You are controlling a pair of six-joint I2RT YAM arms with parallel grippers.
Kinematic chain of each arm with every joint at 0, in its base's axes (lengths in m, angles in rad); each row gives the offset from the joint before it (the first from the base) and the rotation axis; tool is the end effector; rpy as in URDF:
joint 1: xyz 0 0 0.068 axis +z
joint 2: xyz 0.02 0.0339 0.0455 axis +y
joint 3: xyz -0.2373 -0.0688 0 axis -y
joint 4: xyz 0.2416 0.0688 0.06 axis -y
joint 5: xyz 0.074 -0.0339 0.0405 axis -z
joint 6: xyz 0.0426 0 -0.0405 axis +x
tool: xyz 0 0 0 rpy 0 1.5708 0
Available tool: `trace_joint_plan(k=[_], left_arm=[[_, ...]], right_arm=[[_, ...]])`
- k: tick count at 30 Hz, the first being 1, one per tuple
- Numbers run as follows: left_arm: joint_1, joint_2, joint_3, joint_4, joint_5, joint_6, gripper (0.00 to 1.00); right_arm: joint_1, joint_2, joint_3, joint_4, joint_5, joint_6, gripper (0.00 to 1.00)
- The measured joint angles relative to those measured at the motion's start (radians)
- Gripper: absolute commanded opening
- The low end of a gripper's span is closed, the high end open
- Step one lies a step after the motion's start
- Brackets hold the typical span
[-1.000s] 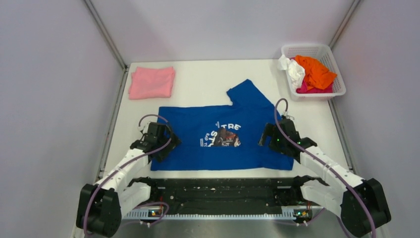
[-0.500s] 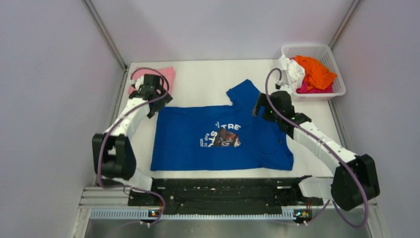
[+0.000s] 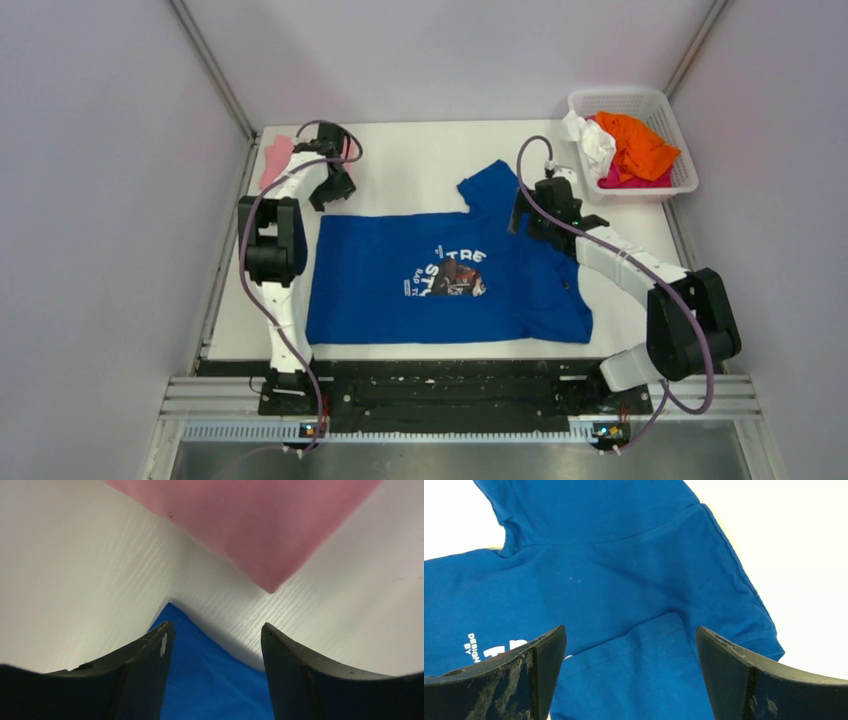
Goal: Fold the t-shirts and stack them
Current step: Grab the side of the flattened tshirt furthest away from the robot with both arms
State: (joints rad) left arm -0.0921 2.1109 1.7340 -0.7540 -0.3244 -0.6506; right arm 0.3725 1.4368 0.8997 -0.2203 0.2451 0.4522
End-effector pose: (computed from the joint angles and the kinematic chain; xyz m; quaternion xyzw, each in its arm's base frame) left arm 0.4369 -0.0267 0.1804 -0.2993 0.9161 0.0687 0.2578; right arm 0.2929 0.1033 0.1974 0.0846 0.9089 0.0545 0.4047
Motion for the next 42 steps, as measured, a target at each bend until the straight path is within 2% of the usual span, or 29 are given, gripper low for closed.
trace_joint_plan(k=[7,10,12,16,20,25,32,37,42], left_arm=[[0.0,0.074,0.014,-0.065,-0.003,0.021,0.63],[0.0,0.082,0.019,-0.076,-0.003,0.019,0.51],[0.0,0.085,0.021,-0.086,-0.003,0.017,0.48],[0.0,0.087,0.022,-0.106,-0.008,0.011,0.3],[0.0,0.09,0.022,-0.129,-0.018,0.005,0.01],[0.0,0.091,0.022,-0.147,-0.023,0.003,0.0],[0.0,0.079,0.013,-0.142,-0.006,-0.003,0.0],[0.0,0.033,-0.026,-0.139,0.002,-0.011,0.0],[0.0,0.003,-0.042,-0.135,0.014,-0.018,0.0]], right_arm=[[-0.013,0.03,0.0,0.011,-0.003,-0.008,0.99],[-0.016,0.031,0.0,0.016,-0.003,-0.008,0.99],[-0.018,0.031,0.0,0.018,-0.003,-0.008,0.99],[-0.023,0.041,0.0,0.032,-0.005,-0.008,0.99],[-0.027,0.08,0.003,0.068,-0.014,-0.025,0.99],[-0.029,0.212,0.127,0.08,-0.038,-0.104,0.96],[-0.029,0.554,0.562,0.1,-0.056,-0.208,0.89],[-0.029,0.794,0.882,0.037,-0.051,-0.214,0.84],[-0.028,0.98,1.117,-0.053,-0.021,-0.215,0.8]])
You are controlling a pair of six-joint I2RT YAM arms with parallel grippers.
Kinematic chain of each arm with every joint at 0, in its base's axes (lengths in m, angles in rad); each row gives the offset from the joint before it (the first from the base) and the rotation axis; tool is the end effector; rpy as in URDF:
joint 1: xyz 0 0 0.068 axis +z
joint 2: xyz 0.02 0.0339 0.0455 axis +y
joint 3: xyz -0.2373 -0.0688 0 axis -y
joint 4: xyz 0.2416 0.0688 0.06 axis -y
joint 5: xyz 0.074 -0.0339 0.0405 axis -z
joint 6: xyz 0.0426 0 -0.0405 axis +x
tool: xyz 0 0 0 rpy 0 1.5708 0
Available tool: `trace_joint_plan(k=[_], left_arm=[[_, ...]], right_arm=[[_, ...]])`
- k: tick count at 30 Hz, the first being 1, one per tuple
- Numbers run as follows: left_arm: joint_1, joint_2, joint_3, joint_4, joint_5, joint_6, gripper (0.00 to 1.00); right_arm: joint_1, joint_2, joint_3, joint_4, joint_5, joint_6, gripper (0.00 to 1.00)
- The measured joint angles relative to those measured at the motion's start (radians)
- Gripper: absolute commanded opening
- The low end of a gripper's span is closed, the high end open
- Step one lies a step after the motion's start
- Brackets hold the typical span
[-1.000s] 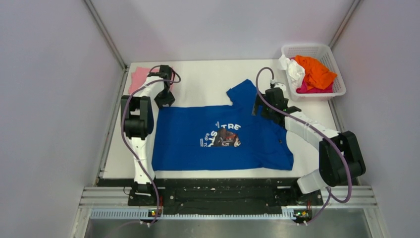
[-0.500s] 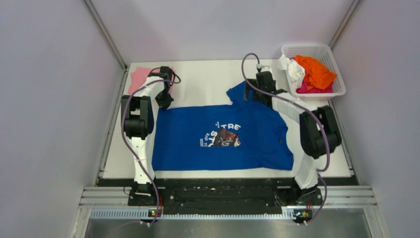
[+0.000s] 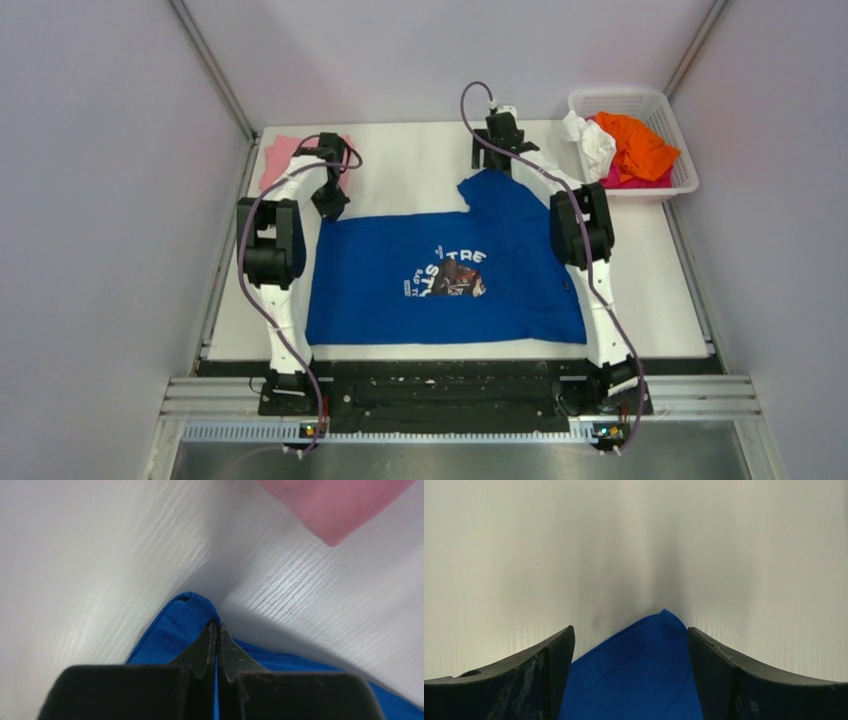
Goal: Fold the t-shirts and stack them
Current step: Grab the side of the flattened tshirt furthest away from the robot with both arms
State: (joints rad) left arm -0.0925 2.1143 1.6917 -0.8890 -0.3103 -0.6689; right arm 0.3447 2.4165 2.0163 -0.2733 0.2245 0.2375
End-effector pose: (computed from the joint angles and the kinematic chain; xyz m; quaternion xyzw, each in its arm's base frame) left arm 0.4165 -0.0256 0.1615 -0.2976 0.9336 0.0948 0.1755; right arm 0.5056 0.1715 0.1599 0.0005 0.8967 0.0270 0.4419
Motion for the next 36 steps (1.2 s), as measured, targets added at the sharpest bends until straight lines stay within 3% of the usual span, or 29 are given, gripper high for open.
trace_joint_plan(k=[9,11,16,22,27,36], left_arm=[[-0.004,-0.006,-0.028,0.021,0.021,-0.012,0.0],[-0.005,-0.009,-0.037,0.024,0.026,-0.013,0.0],[-0.008,-0.02,-0.06,0.031,0.034,-0.013,0.0],[-0.009,-0.026,-0.067,0.035,0.038,-0.013,0.0],[-0.016,-0.066,-0.095,0.045,0.04,-0.013,0.0],[-0.057,-0.225,-0.224,0.097,0.04,-0.014,0.0]], right_arm=[[0.015,0.082,0.078,-0.063,0.054,-0.001,0.67],[0.019,0.071,0.053,-0.047,0.063,0.005,0.57],[0.027,0.004,-0.068,-0.001,0.091,0.031,0.23],[0.028,-0.01,-0.092,0.016,0.109,0.043,0.0],[0.029,-0.082,-0.211,0.056,0.116,0.04,0.0],[0.042,-0.51,-0.637,0.132,0.11,0.047,0.0]])
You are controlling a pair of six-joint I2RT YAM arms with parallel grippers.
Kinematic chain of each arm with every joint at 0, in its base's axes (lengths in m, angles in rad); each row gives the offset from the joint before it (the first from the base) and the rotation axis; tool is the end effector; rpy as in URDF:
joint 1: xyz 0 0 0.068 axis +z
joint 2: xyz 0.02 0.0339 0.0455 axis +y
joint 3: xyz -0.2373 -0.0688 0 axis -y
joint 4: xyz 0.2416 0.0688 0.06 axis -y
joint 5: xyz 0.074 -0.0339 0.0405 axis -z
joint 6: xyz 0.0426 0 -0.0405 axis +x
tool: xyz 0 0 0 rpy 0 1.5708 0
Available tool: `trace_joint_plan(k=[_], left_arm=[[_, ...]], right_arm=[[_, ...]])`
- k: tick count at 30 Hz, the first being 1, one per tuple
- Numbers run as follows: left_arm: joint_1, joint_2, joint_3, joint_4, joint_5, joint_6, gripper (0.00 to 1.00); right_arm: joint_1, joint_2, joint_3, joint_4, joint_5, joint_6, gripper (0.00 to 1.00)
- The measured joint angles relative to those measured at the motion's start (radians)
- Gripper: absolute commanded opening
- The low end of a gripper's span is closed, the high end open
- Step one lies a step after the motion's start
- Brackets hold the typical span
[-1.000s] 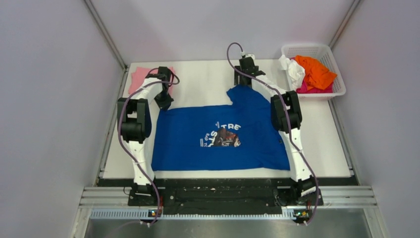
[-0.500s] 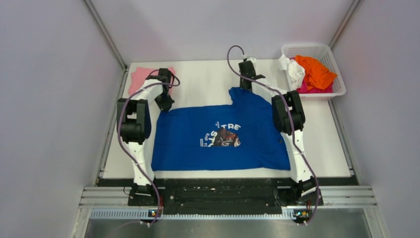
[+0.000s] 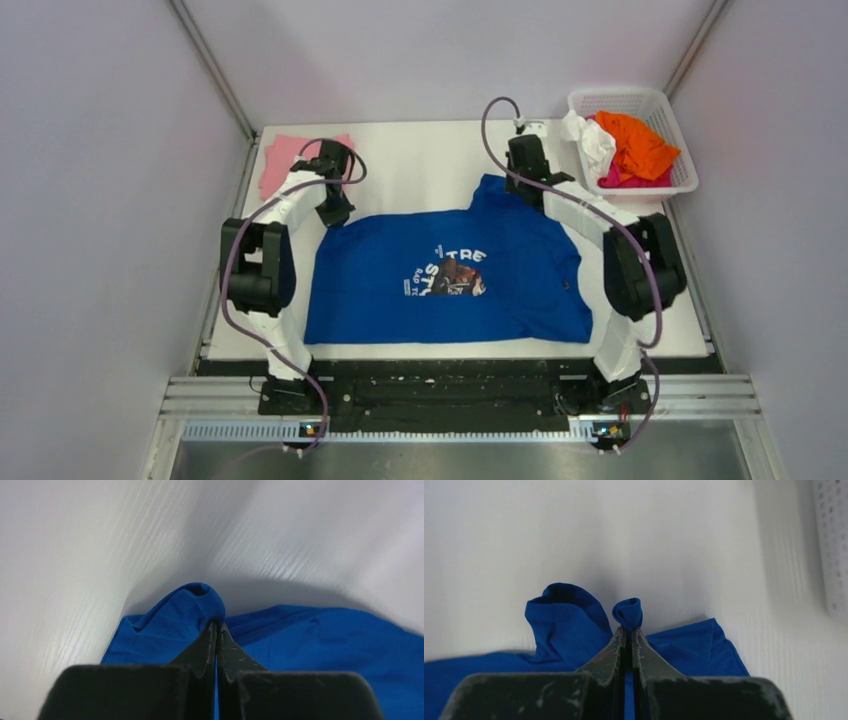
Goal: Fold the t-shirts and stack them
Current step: Grab the side of the flattened tshirt furthest away from the robot with both arms, then fold the other side of the tshirt into a rectangle
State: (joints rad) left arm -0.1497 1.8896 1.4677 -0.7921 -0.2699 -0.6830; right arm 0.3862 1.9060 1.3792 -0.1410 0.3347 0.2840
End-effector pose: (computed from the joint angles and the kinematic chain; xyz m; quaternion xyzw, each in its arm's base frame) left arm 0.3770 -0.0454 0.1868 -0.2800 0.9344 0.0500 0.2144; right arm 0.4006 0.1478 0.1972 0.0273 0.8898 -0.0001 0.4556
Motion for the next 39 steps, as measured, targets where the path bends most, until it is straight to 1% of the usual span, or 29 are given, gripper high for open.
trace_joint_plan(k=[5,12,16,20,23,28,31,35,39], left_arm=[[-0.029,-0.093,-0.107,0.021,-0.003,-0.008,0.0],[-0.048,-0.246,-0.279,0.046,-0.024,-0.029,0.0],[-0.049,-0.339,-0.372,0.067,-0.037,-0.036,0.0],[-0.049,-0.382,-0.406,0.082,-0.063,-0.034,0.0],[-0.049,-0.38,-0.38,0.093,-0.092,-0.018,0.0],[-0.049,-0.341,-0.24,0.124,-0.14,0.022,0.0],[-0.049,-0.33,-0.21,0.161,-0.151,0.035,0.0],[-0.049,-0.33,-0.258,0.18,-0.151,0.034,0.0],[-0.049,-0.348,-0.393,0.191,-0.144,0.022,0.0]], right_arm=[[0.037,-0.251,-0.187,0.012,0.006,0.01,0.0],[0.106,-0.512,-0.374,-0.052,0.023,0.046,0.0],[0.131,-0.649,-0.447,-0.124,0.032,0.077,0.0],[0.135,-0.766,-0.497,-0.182,0.041,0.1,0.0],[0.135,-0.81,-0.512,-0.21,0.046,0.103,0.0],[0.135,-0.812,-0.512,-0.226,0.058,0.103,0.0],[0.135,-0.812,-0.512,-0.227,0.061,0.102,0.0],[0.135,-0.813,-0.512,-0.231,0.061,0.103,0.0],[0.135,-0.833,-0.531,-0.253,0.041,0.103,0.0]])
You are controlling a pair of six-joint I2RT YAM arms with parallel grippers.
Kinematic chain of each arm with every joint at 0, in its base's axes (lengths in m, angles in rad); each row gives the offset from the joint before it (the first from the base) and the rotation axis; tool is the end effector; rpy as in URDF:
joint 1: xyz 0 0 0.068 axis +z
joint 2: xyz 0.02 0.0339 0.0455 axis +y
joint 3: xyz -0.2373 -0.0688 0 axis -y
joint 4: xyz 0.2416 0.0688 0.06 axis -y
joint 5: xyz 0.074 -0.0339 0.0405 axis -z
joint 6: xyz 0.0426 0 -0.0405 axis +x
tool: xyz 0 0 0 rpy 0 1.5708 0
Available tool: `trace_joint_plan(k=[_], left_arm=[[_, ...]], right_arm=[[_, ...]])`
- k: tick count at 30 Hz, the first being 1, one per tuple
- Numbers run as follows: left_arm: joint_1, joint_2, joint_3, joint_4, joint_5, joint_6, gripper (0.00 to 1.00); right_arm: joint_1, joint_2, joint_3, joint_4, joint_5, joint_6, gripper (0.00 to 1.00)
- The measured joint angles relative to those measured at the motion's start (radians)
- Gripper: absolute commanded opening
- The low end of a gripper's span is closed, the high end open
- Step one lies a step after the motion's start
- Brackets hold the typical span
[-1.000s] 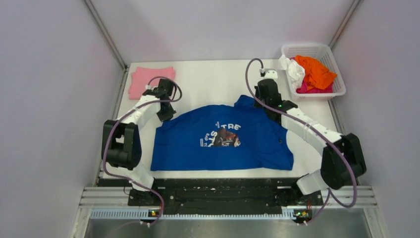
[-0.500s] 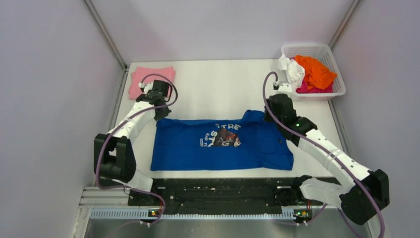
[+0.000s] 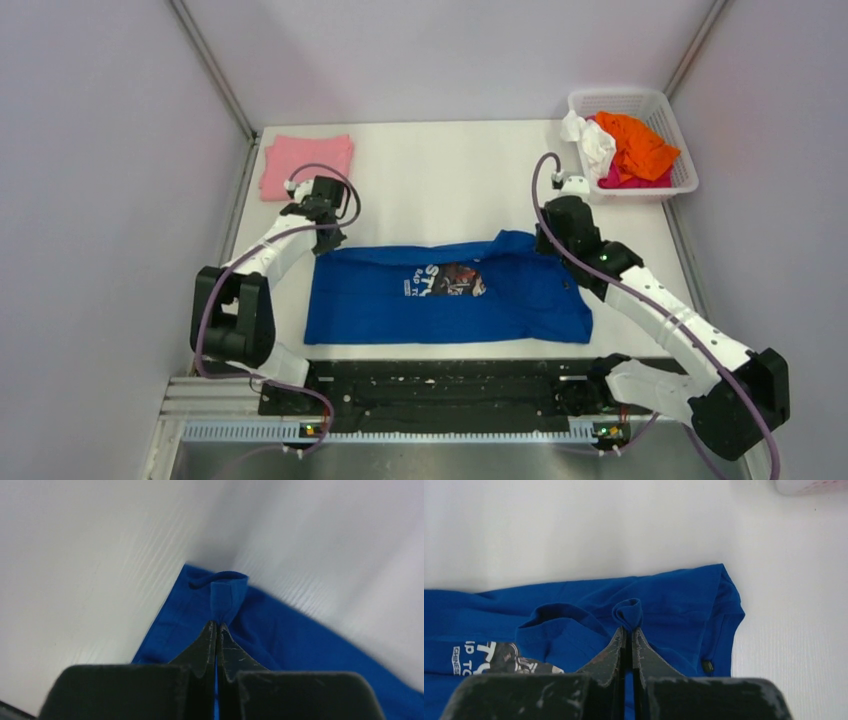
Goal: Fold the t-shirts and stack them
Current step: Fold the other side of the tshirt into a rectangle, then rotate the tshirt 90 degrees
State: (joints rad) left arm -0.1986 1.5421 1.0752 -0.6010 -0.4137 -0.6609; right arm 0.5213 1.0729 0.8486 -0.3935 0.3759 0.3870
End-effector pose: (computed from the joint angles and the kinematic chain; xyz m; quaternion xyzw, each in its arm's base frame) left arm 0.3077 -0.0445 0.1965 -0.2669 0.9110 0.0794 0.3042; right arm 0.2230 0.1100 0.2609 0.0269 0.8767 0.0485 0.4778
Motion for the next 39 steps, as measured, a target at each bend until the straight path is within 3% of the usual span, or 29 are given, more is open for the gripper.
trace_joint_plan(k=[8,11,13,17,19,20,21,23,27,32,35,39], left_arm=[[-0.007,-0.172,-0.229,0.04,0.06,-0.04,0.0],[-0.01,-0.201,-0.273,0.066,0.063,-0.056,0.13],[-0.011,-0.203,-0.294,0.07,0.066,-0.064,0.23],[-0.012,-0.211,-0.322,0.047,0.068,-0.096,0.34],[-0.012,-0.239,-0.33,0.012,0.062,-0.11,0.55],[-0.012,-0.264,-0.331,-0.014,0.054,-0.124,0.62],[-0.012,-0.295,-0.331,-0.041,0.045,-0.139,0.71],[-0.012,-0.356,-0.325,-0.093,0.023,-0.159,0.98],[-0.012,-0.415,-0.259,-0.166,0.015,-0.183,0.99],[-0.012,-0.394,-0.207,-0.057,0.184,-0.146,0.99],[-0.012,-0.307,-0.207,0.036,0.333,-0.121,0.99],[-0.011,-0.152,-0.21,0.089,0.415,-0.1,0.99]], right_arm=[[0.0,-0.072,-0.073,-0.105,-0.082,0.019,0.02],[0.001,-0.082,-0.09,-0.158,-0.116,0.033,0.13],[0.004,-0.084,-0.096,-0.196,-0.144,0.048,0.28],[0.022,-0.086,-0.103,-0.277,-0.195,0.097,0.44],[0.032,-0.095,-0.105,-0.323,-0.219,0.116,0.69],[0.035,-0.106,-0.108,-0.338,-0.231,0.126,0.89],[0.038,-0.123,-0.111,-0.353,-0.243,0.133,0.97],[0.04,-0.163,-0.114,-0.372,-0.264,0.138,0.99],[0.04,-0.2,-0.114,-0.345,-0.282,0.139,0.99],[0.04,-0.129,-0.121,-0.196,-0.308,0.167,0.99],[0.04,-0.039,-0.145,-0.075,-0.342,0.203,0.99],[0.041,0.088,-0.183,0.005,-0.366,0.261,0.99]])
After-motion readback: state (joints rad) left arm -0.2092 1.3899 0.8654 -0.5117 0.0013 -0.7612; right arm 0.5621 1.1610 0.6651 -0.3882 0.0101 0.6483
